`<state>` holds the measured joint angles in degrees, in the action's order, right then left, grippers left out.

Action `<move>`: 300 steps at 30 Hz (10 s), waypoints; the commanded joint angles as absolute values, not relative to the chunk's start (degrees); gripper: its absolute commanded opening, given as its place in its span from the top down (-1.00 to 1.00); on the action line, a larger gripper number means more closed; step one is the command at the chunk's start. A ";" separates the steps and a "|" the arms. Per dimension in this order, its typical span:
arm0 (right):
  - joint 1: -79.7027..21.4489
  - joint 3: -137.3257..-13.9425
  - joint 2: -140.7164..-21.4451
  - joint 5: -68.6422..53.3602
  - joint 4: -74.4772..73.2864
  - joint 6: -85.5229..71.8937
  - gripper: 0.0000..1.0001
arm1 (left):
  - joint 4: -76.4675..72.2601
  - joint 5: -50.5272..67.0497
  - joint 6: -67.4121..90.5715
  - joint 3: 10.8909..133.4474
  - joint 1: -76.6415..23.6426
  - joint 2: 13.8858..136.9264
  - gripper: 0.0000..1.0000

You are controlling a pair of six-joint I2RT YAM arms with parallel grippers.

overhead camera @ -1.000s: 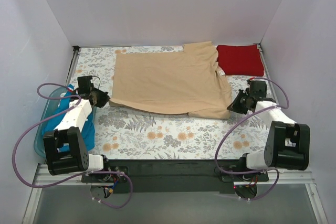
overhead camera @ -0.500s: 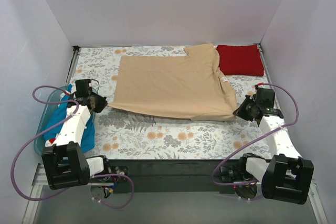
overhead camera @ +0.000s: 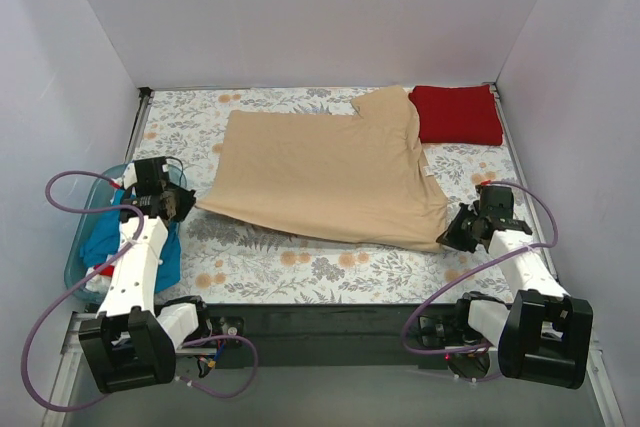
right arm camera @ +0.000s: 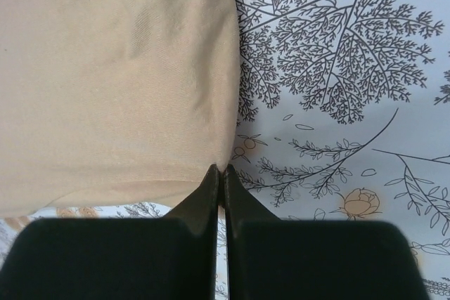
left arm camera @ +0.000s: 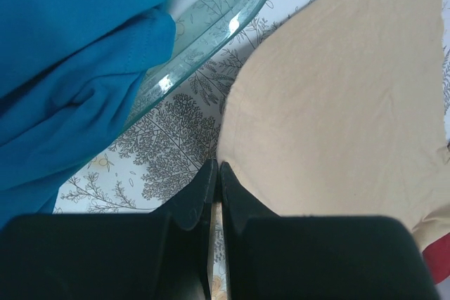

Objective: Fold and stack the t-shirts
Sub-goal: Flatten the tshirt out, then fold the tshirt

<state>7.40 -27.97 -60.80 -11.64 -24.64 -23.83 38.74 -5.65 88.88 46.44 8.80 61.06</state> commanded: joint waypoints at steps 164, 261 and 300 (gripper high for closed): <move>7.91 -51.23 -81.20 -19.16 -23.47 -23.38 0.97 | 26.19 3.69 92.55 53.78 8.61 85.25 1.00; -15.64 -36.65 -79.46 6.94 -18.98 -26.46 0.94 | 23.03 4.04 89.91 48.16 5.89 83.06 0.47; -4.75 -75.59 -104.68 -15.47 -10.11 -26.10 0.97 | 23.03 3.78 89.30 48.78 5.89 86.22 0.57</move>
<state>-5.13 -72.71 -104.07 -13.74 -15.22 -25.19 23.44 3.88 89.95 48.45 6.13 86.06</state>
